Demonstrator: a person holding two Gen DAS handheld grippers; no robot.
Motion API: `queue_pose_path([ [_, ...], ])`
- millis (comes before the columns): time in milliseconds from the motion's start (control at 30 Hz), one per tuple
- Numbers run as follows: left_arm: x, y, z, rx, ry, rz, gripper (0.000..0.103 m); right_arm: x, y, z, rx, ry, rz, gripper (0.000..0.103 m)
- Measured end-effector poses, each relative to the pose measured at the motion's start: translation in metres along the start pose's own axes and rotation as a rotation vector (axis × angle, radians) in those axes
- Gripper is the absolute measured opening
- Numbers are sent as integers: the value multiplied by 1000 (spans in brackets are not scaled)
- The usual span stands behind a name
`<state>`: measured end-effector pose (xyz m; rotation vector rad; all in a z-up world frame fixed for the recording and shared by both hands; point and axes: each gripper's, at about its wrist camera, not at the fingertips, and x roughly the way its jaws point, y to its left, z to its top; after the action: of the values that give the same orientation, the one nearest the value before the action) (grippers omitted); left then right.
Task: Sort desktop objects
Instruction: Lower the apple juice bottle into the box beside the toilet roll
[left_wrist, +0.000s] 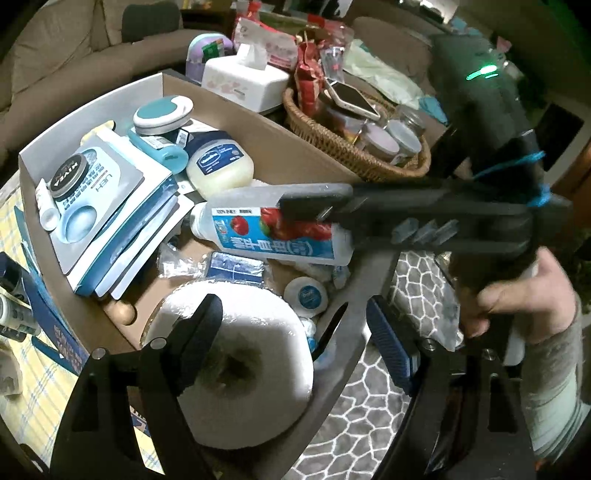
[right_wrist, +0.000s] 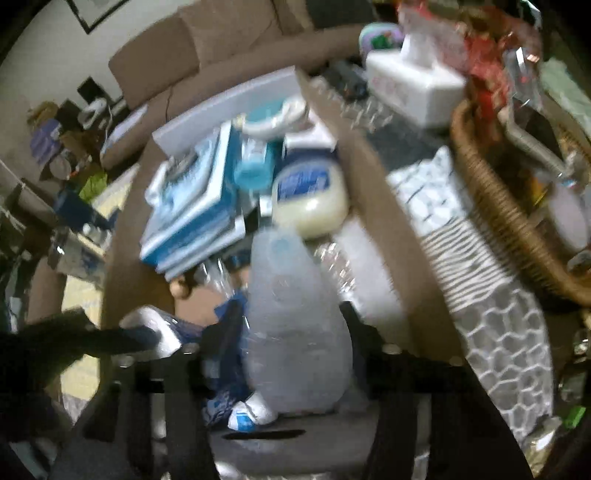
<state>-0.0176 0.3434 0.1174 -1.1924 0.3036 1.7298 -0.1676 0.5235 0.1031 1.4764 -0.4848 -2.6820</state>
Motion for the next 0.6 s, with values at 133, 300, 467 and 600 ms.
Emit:
queue_pose_path([
  [133,-2,2,-2,-15,-5,-3,78,-10,-3,1,-18,-17,-18,56],
  [300,-5,-2,-5,-10,-1,9,78,5,10,-7,-91,57,-16,45],
  [467,-9,0,-7,-14,2,26,79,8,33,-17,-215,88,-96,45],
  [600,-13,1,-11,-24,-2,35,79,22,13,-15,-162,98,-117,46],
])
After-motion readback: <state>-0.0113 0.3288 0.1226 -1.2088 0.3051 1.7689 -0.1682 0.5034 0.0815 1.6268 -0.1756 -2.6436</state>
